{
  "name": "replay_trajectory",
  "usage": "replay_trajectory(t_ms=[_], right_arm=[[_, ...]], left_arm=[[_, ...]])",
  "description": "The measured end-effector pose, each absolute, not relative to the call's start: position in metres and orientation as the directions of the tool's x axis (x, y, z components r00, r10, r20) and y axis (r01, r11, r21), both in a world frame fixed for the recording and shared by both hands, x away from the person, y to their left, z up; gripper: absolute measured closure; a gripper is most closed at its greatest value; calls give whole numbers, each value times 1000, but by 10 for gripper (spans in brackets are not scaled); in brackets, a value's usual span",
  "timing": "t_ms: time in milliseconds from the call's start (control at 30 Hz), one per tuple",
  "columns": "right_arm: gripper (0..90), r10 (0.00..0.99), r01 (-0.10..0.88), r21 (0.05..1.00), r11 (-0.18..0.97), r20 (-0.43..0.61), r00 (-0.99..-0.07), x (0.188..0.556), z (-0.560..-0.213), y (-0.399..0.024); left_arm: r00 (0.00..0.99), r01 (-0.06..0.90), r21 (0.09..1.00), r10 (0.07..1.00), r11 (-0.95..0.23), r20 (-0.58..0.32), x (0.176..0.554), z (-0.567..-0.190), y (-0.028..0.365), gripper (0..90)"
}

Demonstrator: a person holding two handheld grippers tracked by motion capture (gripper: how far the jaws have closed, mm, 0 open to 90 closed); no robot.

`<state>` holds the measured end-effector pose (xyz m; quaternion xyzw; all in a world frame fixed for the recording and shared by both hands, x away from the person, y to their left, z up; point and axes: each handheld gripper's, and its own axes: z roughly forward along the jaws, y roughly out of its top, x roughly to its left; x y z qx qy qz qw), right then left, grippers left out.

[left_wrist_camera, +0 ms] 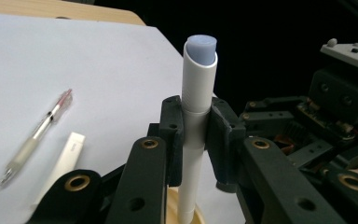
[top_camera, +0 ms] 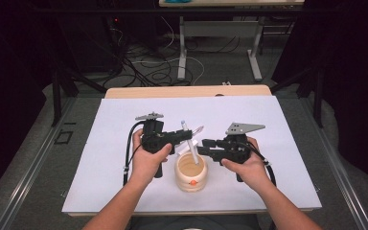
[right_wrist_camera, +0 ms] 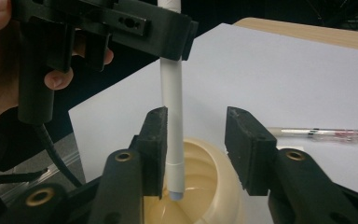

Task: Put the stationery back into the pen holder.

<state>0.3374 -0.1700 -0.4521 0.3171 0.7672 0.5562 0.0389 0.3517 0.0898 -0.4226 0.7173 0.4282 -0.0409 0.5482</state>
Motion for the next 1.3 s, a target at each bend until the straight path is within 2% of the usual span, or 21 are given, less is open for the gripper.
replay_trajectory(t_ms=[233,733,1067,1300], right_arm=[[493,557,436,880,188,270,-785,341,-458,-175],[368,640,506,837,207,275,-717,350,-473,-186],[286,688,507,822,259,212,-694,354,-484,-190],[260,710,513,807,292,176,-682,357,-492,-193]], left_arm=[[619,674,737,589,-58,-519,353,-430,89,777],[612,695,710,611,-112,-502,354,-445,86,776],[604,708,691,631,-144,-487,354,-454,83,775],[609,712,680,639,-178,-470,354,-457,80,776]])
